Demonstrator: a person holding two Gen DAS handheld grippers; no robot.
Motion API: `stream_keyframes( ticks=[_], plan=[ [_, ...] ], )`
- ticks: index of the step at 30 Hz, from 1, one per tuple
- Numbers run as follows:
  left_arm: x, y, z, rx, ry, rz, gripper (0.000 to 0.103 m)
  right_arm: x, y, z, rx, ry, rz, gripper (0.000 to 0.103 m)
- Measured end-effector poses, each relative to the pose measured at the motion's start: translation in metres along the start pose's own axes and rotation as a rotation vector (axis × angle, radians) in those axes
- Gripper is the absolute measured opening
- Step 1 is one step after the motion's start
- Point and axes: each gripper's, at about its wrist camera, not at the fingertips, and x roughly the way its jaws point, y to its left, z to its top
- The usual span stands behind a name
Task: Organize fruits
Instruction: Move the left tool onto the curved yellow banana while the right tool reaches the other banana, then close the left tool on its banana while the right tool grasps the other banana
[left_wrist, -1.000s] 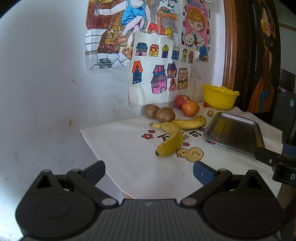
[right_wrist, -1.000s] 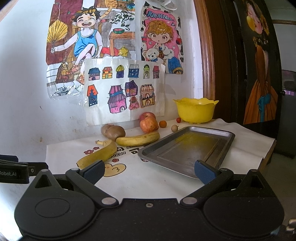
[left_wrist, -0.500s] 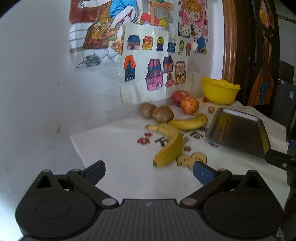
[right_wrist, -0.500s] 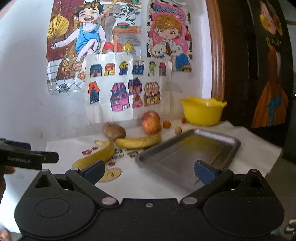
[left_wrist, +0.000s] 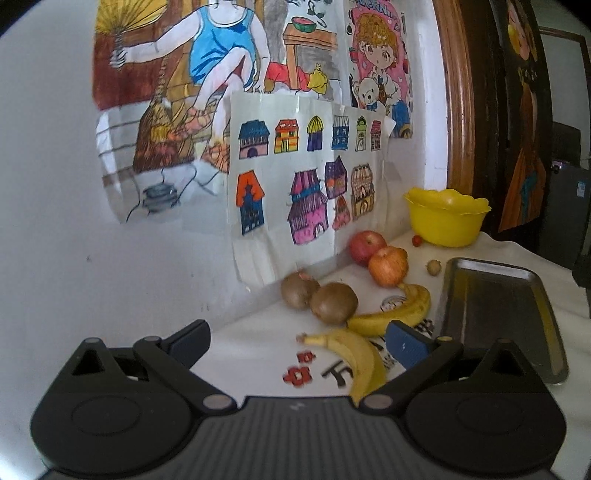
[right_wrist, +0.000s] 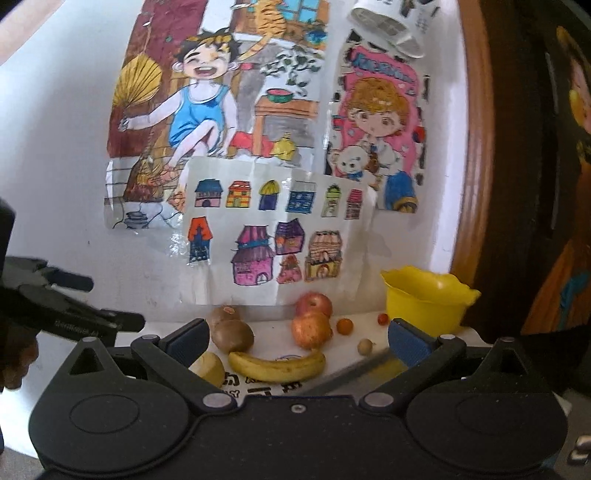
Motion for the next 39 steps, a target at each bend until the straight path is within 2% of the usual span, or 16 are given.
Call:
stream_keyframes(
  ticks=[8, 15, 19, 26, 30, 34, 36, 39],
  plan=[
    [0.025, 0.006, 0.012, 0.003, -0.005, -0.018, 0.103, 0.042, 0.0, -0.029, -0.047, 0.092, 0.041, 0.102],
    [0.04, 0.0, -0.009, 0.037, 0.029, -0.134, 0.103, 0.077, 0.003, -0.055, -0.147, 0.181, 0.151, 0.102],
    [0.064, -0.009, -0.021, 0.061, 0.106, -0.15, 0.103, 0.091, 0.008, -0.061, -0.216, 0.195, 0.163, 0.102],
    [0.11, -0.02, -0.029, 0.058, 0.252, -0.131, 0.102, 0.127, -0.005, -0.055, -0.31, 0.245, 0.176, 0.093],
    [0.125, -0.026, -0.031, 0.05, 0.298, -0.155, 0.095, 0.154, -0.01, -0.05, -0.362, 0.267, 0.214, 0.085],
    [0.133, -0.031, -0.031, 0.062, 0.319, -0.176, 0.088, 0.181, -0.015, -0.047, -0.386, 0.296, 0.292, 0.085],
    [0.137, -0.032, -0.031, 0.057, 0.336, -0.194, 0.08, 0.192, -0.013, -0.047, -0.415, 0.306, 0.312, 0.084],
    [0.141, -0.034, -0.03, 0.058, 0.341, -0.205, 0.076, 0.207, -0.012, -0.048, -0.444, 0.322, 0.34, 0.08]
  ],
)
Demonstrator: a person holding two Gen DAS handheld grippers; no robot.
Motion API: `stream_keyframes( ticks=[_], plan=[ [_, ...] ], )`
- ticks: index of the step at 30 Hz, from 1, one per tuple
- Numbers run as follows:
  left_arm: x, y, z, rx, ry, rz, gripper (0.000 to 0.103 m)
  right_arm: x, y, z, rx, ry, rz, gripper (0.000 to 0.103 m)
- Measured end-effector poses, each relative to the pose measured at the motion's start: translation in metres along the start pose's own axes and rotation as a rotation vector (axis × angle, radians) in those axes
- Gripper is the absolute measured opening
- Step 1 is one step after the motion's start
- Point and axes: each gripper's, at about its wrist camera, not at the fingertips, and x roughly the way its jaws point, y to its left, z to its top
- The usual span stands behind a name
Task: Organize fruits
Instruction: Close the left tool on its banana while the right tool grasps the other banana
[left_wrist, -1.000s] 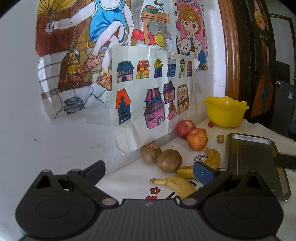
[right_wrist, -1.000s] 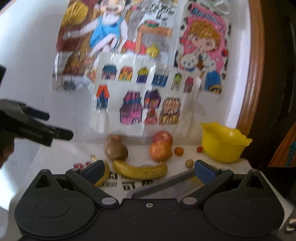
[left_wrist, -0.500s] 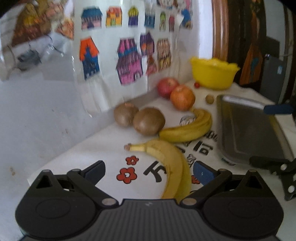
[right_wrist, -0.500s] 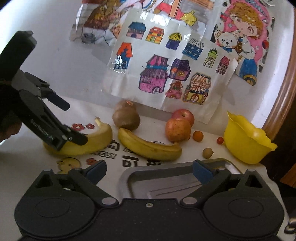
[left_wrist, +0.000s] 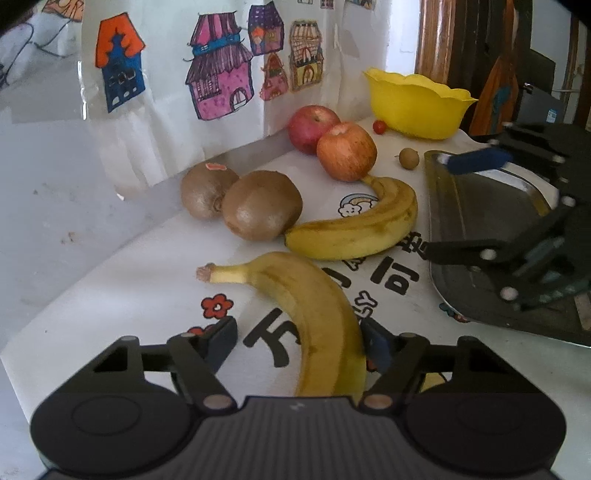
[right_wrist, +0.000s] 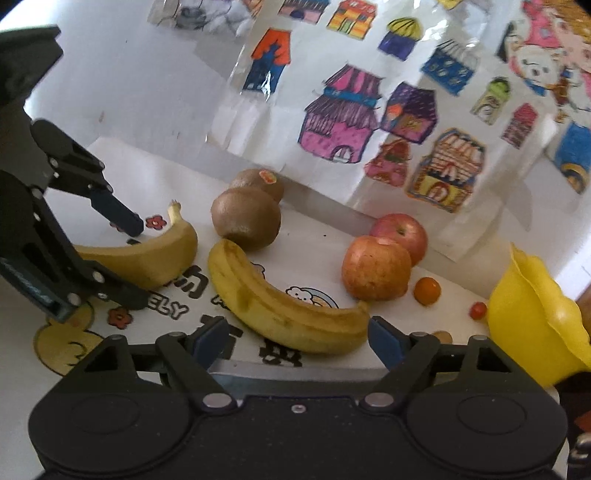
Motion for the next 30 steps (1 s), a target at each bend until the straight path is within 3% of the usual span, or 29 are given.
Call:
stream_keyframes(
  ticks=[8, 21, 30],
  plan=[
    [-0.001, -0.005, 0.003, 0.026, -0.015, -0.054, 0.051, 0.019, -0.005, 0.007, -0.023, 0.015, 0.069, 0.072],
    [-0.004, 0.003, 0.004, 0.014, -0.003, -0.081, 0.045, 0.034, 0.006, 0.018, -0.165, 0.005, 0.154, 0.067],
    [0.0, -0.002, 0.005, 0.047, 0.003, -0.067, 0.056, 0.044, 0.001, 0.026, -0.205, 0.008, 0.243, 0.066]
  ],
)
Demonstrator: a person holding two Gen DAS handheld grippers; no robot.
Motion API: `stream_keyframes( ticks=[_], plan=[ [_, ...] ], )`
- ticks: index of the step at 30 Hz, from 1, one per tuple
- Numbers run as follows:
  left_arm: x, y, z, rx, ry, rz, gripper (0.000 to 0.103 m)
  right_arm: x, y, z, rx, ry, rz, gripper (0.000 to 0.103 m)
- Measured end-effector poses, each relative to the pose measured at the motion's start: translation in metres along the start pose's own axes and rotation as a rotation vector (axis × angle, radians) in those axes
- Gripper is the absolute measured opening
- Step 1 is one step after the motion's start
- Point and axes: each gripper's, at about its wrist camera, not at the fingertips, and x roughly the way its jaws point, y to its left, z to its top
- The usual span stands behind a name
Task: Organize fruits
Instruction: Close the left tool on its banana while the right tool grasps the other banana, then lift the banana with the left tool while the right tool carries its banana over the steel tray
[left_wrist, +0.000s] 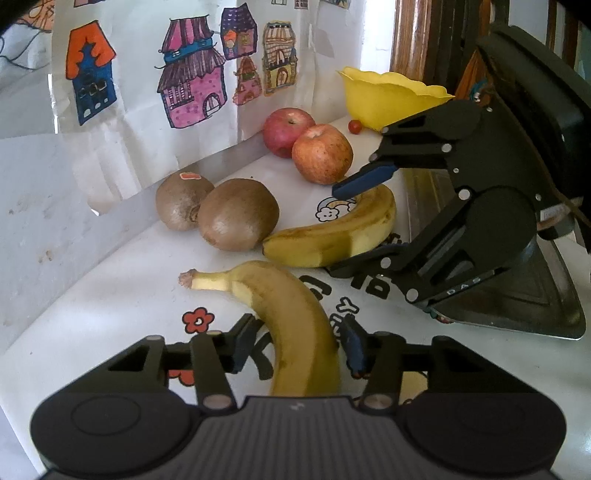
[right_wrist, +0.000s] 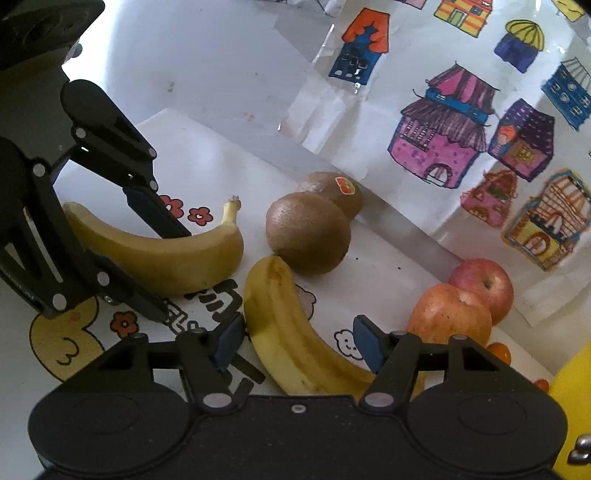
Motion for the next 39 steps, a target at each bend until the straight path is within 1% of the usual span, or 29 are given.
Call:
stream_keyframes(
  ticks=[1, 2, 3, 4, 5, 7, 9, 11, 13, 14, 15, 16, 17, 18, 20, 24, 26, 30, 34, 39],
  plan=[
    [0.0, 0.0, 0.0, 0.002, 0.001, 0.001, 0.055, 0.001, -0.001, 0.001, 0.001, 0.0, 0.009, 0.066],
    [0.0, 0.0, 0.0, 0.003, 0.002, 0.002, 0.054, 0.001, -0.001, 0.001, 0.002, -0.001, 0.024, 0.06],
    [0.0, 0.0, 0.0, 0.005, 0.002, 0.008, 0.05, 0.001, 0.0, 0.002, -0.002, -0.003, 0.04, 0.051],
    [-0.001, 0.001, 0.0, 0.004, 0.003, 0.003, 0.049, 0.001, 0.0, 0.003, -0.01, -0.003, 0.057, 0.047],
    [-0.001, 0.001, 0.0, 0.001, 0.004, -0.004, 0.045, 0.001, 0.002, 0.003, -0.018, 0.002, 0.062, 0.045],
    [-0.002, 0.002, 0.0, 0.001, 0.01, 0.0, 0.042, 0.002, 0.001, 0.005, -0.025, 0.009, 0.07, 0.045],
    [-0.004, 0.003, 0.0, -0.002, 0.013, 0.004, 0.039, 0.004, -0.004, 0.006, -0.007, 0.024, 0.1, 0.046],
    [-0.004, 0.004, -0.001, -0.006, 0.013, 0.004, 0.039, 0.009, -0.01, 0.007, 0.038, 0.036, 0.126, 0.048],
    [-0.005, 0.004, -0.001, -0.004, 0.012, 0.005, 0.04, 0.013, -0.012, 0.007, 0.071, 0.029, 0.136, 0.05],
    [-0.005, 0.003, -0.001, 0.002, 0.013, 0.008, 0.04, 0.015, -0.013, 0.006, 0.088, 0.024, 0.142, 0.049],
    [-0.005, 0.002, -0.001, 0.01, 0.014, 0.008, 0.042, 0.016, -0.014, 0.006, 0.107, 0.018, 0.15, 0.043],
    [-0.004, 0.001, -0.001, 0.013, 0.013, 0.008, 0.044, 0.016, -0.012, 0.005, 0.116, 0.007, 0.147, 0.043],
    [-0.004, 0.001, -0.002, 0.013, 0.012, 0.007, 0.044, 0.016, -0.009, 0.004, 0.111, -0.001, 0.136, 0.042],
    [-0.004, 0.0, -0.002, 0.01, 0.01, 0.008, 0.044, 0.015, -0.008, 0.003, 0.113, -0.005, 0.13, 0.042],
    [-0.005, 0.001, -0.002, 0.002, 0.008, 0.016, 0.039, 0.014, -0.005, 0.002, 0.113, -0.014, 0.117, 0.04],
    [-0.006, 0.005, -0.003, -0.038, -0.003, 0.006, 0.038, 0.011, 0.01, 0.001, 0.057, -0.041, 0.055, 0.037],
    [-0.007, 0.006, -0.003, -0.058, -0.007, 0.016, 0.038, 0.009, 0.016, 0.0, 0.059, -0.063, 0.03, 0.037],
    [-0.012, 0.007, -0.005, -0.087, -0.018, 0.032, 0.038, -0.003, 0.02, 0.001, 0.098, -0.115, -0.021, 0.036],
    [-0.02, 0.006, -0.007, -0.105, -0.045, 0.051, 0.037, -0.017, 0.016, 0.004, 0.169, -0.171, -0.079, 0.034],
    [-0.029, 0.006, -0.009, -0.125, -0.069, 0.063, 0.037, -0.026, 0.01, 0.002, 0.208, -0.191, -0.089, 0.034]
  ],
)
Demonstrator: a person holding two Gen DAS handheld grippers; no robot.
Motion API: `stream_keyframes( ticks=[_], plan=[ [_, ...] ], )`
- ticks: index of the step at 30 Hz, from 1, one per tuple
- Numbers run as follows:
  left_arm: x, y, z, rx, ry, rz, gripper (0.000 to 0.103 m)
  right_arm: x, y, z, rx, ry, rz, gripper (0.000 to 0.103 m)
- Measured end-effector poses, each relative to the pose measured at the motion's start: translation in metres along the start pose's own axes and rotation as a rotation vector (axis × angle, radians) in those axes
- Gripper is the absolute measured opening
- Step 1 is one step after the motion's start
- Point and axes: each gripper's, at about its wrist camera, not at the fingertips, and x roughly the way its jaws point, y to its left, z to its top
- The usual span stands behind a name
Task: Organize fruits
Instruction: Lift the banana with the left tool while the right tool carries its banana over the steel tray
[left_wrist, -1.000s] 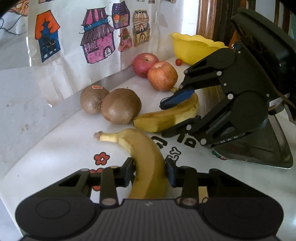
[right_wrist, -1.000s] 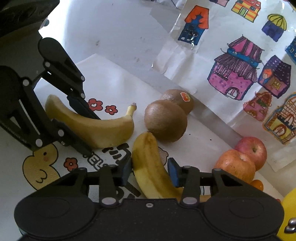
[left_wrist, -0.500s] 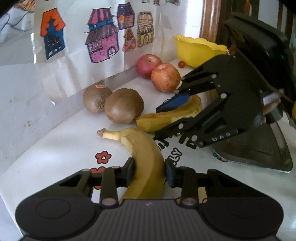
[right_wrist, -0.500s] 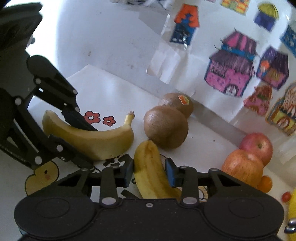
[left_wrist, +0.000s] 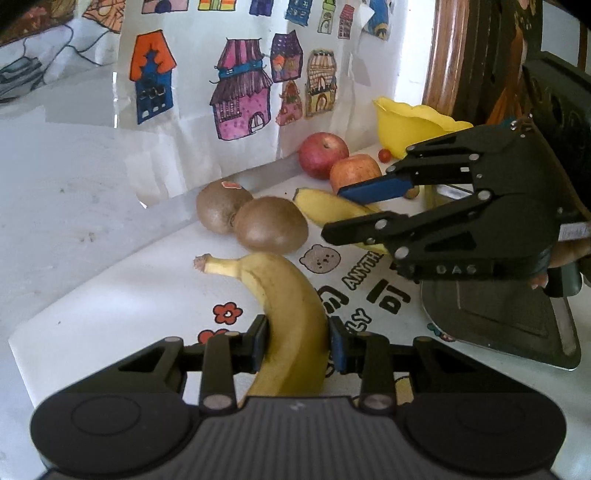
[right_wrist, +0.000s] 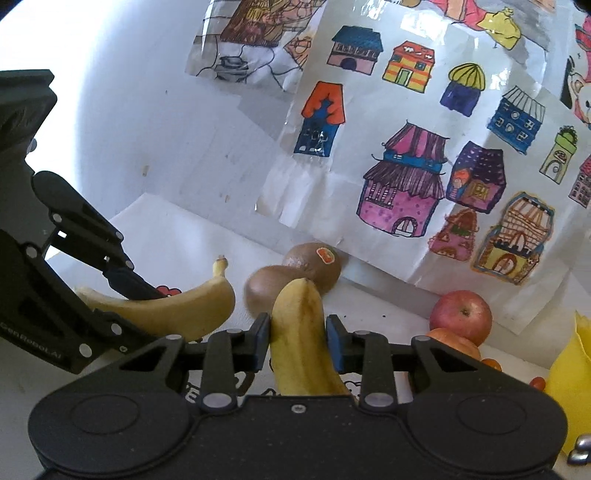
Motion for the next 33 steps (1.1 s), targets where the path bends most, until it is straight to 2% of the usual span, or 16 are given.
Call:
stream_keyframes(
  ticks=[13, 21, 22, 23, 26, 30, 32, 33],
  plan=[
    [-0.009, -0.009, 0.009, -0.036, -0.063, 0.008, 0.037, -0.054, -0.033, 0.014, 0.246, -0.163, -0.079, 0.031],
    [-0.01, -0.033, 0.018, -0.01, -0.102, -0.024, 0.037, -0.09, -0.032, 0.015, 0.245, -0.221, -0.099, 0.026],
    [-0.009, -0.035, 0.019, -0.009, -0.102, -0.027, 0.037, -0.095, -0.032, 0.015, 0.24, -0.231, -0.105, 0.023],
    [-0.009, -0.037, 0.02, -0.007, -0.104, -0.028, 0.037, -0.102, -0.032, 0.015, 0.233, -0.251, -0.117, 0.001],
    [-0.013, -0.042, 0.024, 0.002, -0.116, -0.031, 0.037, -0.125, -0.041, 0.02, 0.255, -0.314, -0.15, 0.0],
    [-0.018, -0.053, 0.031, 0.027, -0.133, -0.029, 0.037, -0.122, -0.045, 0.013, 0.244, -0.205, -0.166, 0.002],
    [-0.016, -0.058, 0.032, 0.037, -0.127, -0.026, 0.037, -0.117, -0.044, 0.0, 0.244, -0.162, -0.175, 0.007],
    [-0.014, -0.06, 0.031, 0.042, -0.125, -0.024, 0.037, -0.114, -0.043, -0.006, 0.24, -0.138, -0.172, 0.015]
  ],
)
